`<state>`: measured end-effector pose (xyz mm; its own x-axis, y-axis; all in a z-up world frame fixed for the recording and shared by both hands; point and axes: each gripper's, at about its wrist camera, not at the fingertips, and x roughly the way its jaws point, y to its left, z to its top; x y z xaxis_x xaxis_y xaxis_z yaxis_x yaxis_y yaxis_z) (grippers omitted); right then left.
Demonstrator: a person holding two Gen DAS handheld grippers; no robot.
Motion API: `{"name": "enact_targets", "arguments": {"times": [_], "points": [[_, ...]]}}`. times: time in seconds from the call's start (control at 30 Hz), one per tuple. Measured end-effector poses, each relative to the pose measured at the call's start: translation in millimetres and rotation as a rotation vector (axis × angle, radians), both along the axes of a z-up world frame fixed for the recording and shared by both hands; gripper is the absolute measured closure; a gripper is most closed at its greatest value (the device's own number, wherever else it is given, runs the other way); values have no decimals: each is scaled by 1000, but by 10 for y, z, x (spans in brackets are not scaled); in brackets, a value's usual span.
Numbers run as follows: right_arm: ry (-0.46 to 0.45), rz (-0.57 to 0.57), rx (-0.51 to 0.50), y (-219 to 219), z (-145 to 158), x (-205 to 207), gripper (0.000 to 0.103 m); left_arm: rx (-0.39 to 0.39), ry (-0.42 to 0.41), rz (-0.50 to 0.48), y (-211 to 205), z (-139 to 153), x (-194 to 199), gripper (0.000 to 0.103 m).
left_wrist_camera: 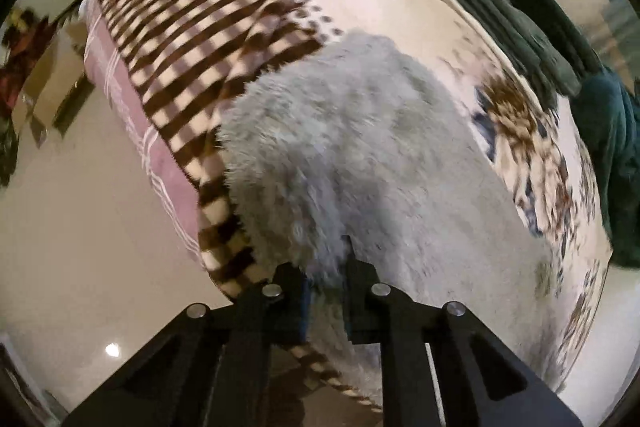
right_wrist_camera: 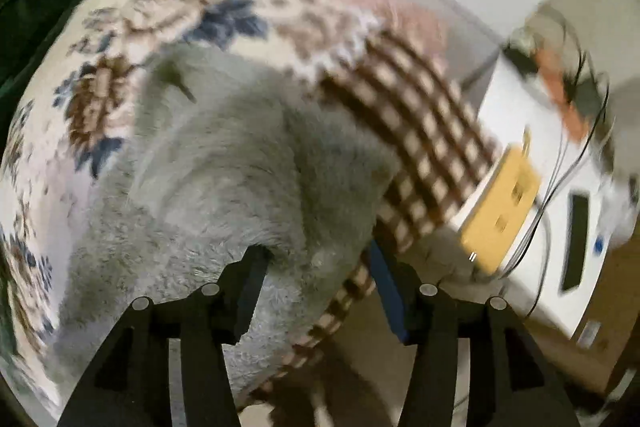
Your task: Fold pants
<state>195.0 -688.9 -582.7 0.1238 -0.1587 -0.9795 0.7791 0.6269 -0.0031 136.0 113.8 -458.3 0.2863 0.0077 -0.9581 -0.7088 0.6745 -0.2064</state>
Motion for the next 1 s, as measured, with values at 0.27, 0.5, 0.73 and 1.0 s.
{"name": "enact_targets", "arguments": {"times": [0.27,0.5,0.73,1.0], "points": [[108,292,-128,228,-6,518,39,103,23,-87,-486,283,72,38],[115,-102,-155,-544,-105,63,99,91,39,-155,-788,224,229,38],[-24,11,4,-396,88,-96,42,4,101,-111,-777,2,160,38],[205,370,-151,371,-334,503,27,51,83,-121,-705,84,218,38]]}}
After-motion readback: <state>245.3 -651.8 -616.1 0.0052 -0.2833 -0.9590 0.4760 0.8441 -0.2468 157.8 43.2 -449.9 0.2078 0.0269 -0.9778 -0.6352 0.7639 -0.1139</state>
